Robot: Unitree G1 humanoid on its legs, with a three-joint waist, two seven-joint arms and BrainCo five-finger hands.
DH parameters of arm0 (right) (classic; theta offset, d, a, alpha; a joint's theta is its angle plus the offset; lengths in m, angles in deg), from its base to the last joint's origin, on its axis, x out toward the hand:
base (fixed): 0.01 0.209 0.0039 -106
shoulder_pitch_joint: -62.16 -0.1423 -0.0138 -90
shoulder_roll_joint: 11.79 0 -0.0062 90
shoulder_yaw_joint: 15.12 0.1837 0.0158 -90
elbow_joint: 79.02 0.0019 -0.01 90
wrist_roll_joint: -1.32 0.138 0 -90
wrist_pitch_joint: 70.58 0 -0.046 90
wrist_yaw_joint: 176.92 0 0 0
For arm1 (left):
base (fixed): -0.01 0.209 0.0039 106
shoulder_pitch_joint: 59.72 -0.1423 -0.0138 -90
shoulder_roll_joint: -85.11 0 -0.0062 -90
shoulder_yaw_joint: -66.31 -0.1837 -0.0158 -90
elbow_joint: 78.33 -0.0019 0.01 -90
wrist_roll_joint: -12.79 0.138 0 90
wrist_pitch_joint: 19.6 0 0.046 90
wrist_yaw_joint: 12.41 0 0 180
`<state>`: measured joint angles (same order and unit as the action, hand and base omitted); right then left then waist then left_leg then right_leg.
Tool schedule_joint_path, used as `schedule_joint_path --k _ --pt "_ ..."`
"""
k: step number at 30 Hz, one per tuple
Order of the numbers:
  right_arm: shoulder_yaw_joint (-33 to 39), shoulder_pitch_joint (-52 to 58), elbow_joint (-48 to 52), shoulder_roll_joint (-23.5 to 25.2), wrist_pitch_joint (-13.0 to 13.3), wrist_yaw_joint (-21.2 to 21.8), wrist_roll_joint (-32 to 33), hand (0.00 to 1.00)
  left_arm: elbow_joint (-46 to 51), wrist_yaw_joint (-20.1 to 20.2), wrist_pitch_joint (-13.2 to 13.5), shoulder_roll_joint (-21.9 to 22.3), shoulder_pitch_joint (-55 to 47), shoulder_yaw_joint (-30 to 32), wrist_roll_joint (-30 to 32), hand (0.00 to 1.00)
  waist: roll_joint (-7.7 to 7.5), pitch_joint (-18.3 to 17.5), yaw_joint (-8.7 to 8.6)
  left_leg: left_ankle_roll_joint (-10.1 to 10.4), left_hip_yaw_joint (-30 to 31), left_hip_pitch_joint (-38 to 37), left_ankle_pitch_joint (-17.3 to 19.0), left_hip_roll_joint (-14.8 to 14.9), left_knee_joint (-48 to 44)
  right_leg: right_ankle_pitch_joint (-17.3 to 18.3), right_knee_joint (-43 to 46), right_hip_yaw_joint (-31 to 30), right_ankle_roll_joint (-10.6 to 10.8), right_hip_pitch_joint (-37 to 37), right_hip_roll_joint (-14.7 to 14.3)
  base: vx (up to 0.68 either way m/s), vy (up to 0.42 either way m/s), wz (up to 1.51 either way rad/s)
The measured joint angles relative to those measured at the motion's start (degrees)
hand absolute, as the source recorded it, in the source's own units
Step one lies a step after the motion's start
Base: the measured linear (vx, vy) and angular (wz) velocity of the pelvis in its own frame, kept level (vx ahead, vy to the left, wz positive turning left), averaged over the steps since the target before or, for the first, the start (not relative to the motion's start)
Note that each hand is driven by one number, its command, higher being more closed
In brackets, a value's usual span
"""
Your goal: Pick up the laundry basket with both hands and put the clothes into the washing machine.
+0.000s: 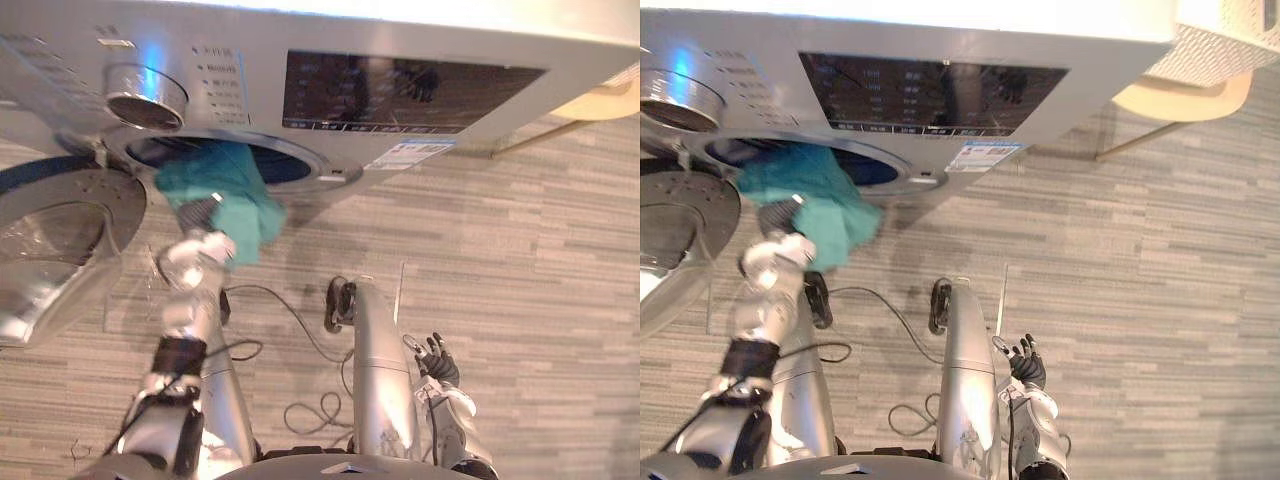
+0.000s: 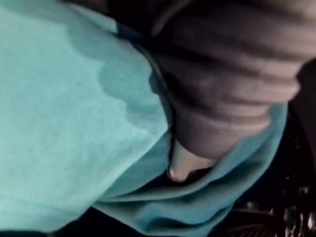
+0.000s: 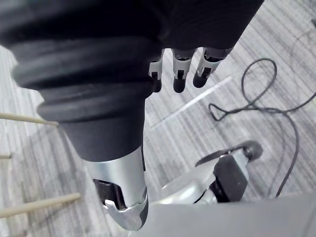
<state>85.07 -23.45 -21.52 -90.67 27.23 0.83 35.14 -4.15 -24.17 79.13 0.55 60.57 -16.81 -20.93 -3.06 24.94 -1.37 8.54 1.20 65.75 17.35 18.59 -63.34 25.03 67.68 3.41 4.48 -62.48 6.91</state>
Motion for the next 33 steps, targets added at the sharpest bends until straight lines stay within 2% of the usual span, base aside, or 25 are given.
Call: schedule_joint_path --k 3,9,12,15,17,20,23,24,27,29,31,32,33 --pt "0.13 -0.10 -0.14 0.25 -0.02 -0.19 0.20 0.00 0.13 -1.32 1.35 -4.45 6.30 2.25 -4.76 1.00 -0.61 0.55 -0.06 -0.60 -0.01 3.58 0.67 0.24 -1.89 -0.43 0.58 -0.65 0.56 -3.36 -0.34 -0.01 0.018 -0.17" --pt "0.21 -0.39 -2.14 0.97 -0.26 -0.12 0.79 0.00 -2.13 -3.01 1.86 -7.63 20.90 0.50 -10.71 1.00 -2.03 2.75 -0.66 -1.63 0.09 7.26 1.80 0.33 -4.89 -0.95 1.48 -1.31 1.51 -6.09 -0.31 -0.03 0.029 -0.07" --pt "0.79 -0.77 -4.19 1.27 -0.73 -0.01 2.38 0.00 -6.98 -2.92 2.20 -10.01 30.88 -3.24 -11.64 1.00 -2.88 3.18 -1.09 -2.32 -0.82 8.48 2.18 0.29 -5.97 -1.42 1.84 -2.61 2.26 -7.72 -0.28 -0.02 0.030 -0.09" --pt "1.36 -1.03 -5.06 1.38 -0.83 0.52 2.58 0.00 -16.97 -2.23 2.46 -10.57 41.63 -7.01 -13.59 1.00 -3.01 3.26 -1.79 -3.09 -1.44 8.56 2.64 0.31 -6.55 -1.98 1.36 -3.19 2.88 -7.72 -0.28 -0.01 0.027 -0.08" --pt "1.80 -2.68 -6.65 1.53 -0.93 0.59 2.70 0.00 -22.56 -0.28 0.72 -11.47 49.18 -10.89 -13.48 1.00 -3.01 3.26 -2.78 -3.38 -1.62 8.99 2.78 0.31 -6.71 -2.76 0.43 -3.34 3.33 -7.79 -0.34 -0.01 0.041 -0.09" --pt "1.87 -3.01 -6.77 1.83 -1.41 0.83 3.05 0.00 -25.30 2.05 0.93 -11.97 53.42 -14.45 -15.54 1.00 -3.03 3.26 -3.00 -3.80 -2.76 9.08 2.99 0.35 -6.73 -3.47 -0.30 -4.34 3.83 -8.32 -0.39 0.00 0.034 -0.11" --pt "1.91 -3.00 -6.81 2.47 -1.47 0.88 3.06 0.00 -27.18 0.74 1.49 -13.33 56.08 -16.11 -20.28 1.00 -3.61 3.54 -3.02 -4.51 -3.89 9.14 3.39 1.28 -7.61 -4.40 -0.76 -5.70 4.33 -9.02 -1.30 -0.01 0.026 -0.22" --pt "2.30 -2.99 -6.81 2.51 -1.46 0.87 3.07 0.00 -27.17 0.19 2.77 -13.87 56.35 -16.11 -20.91 0.00 -3.70 3.58 -3.35 -4.81 -4.48 9.18 3.56 1.49 -7.73 -4.81 -0.99 -6.13 4.51 -9.28 -1.39 -0.02 0.025 -0.24" --pt "4.16 -2.98 -6.89 2.99 -1.39 0.83 3.10 0.00 -27.20 -3.28 4.09 -15.52 56.35 -16.02 -19.58 0.00 -3.71 3.59 -3.51 -5.26 -5.13 9.36 3.84 2.40 -8.14 -6.00 -1.92 -6.88 4.68 -9.65 -2.30 -0.05 0.024 -0.25" --pt "4.69 -2.68 -7.31 3.00 -1.34 0.78 3.76 0.00 -27.52 -5.46 4.31 -16.52 56.35 -16.10 -15.59 0.00 -3.71 3.59 -3.76 -5.65 -5.62 9.36 4.09 2.64 -8.58 -6.23 -1.84 -7.35 4.89 -9.93 -2.34 -0.04 0.004 -0.10" --pt "4.75 -2.33 -8.01 3.14 -1.29 0.87 4.44 0.00 -27.60 -5.65 2.35 -18.11 56.35 -17.35 -0.39 0.00 -3.71 3.59 -3.69 -5.85 -5.89 9.45 4.20 2.64 -8.87 -6.47 -1.80 -7.78 5.02 -10.25 -2.33 -0.03 -0.004 -0.05" --pt "4.74 -2.33 -9.04 3.22 -1.28 1.01 4.70 0.00 -27.61 -5.10 0.52 -18.80 56.35 -19.24 10.12 0.00 -3.71 3.59 -3.54 -5.95 -5.88 9.58 4.25 2.63 -9.14 -6.47 -1.65 -7.77 5.02 -10.24 -2.30 0.00 0.000 0.00" --pt "4.74 -2.29 -9.34 3.27 -1.30 1.03 4.71 0.00 -27.61 -4.85 -0.30 -18.78 56.34 -20.64 14.16 0.00 -3.71 3.59 -3.39 -6.01 -5.84 9.69 4.29 2.63 -9.27 -6.47 -1.58 -7.75 5.02 -10.25 -2.29 -0.02 -0.002 0.03"
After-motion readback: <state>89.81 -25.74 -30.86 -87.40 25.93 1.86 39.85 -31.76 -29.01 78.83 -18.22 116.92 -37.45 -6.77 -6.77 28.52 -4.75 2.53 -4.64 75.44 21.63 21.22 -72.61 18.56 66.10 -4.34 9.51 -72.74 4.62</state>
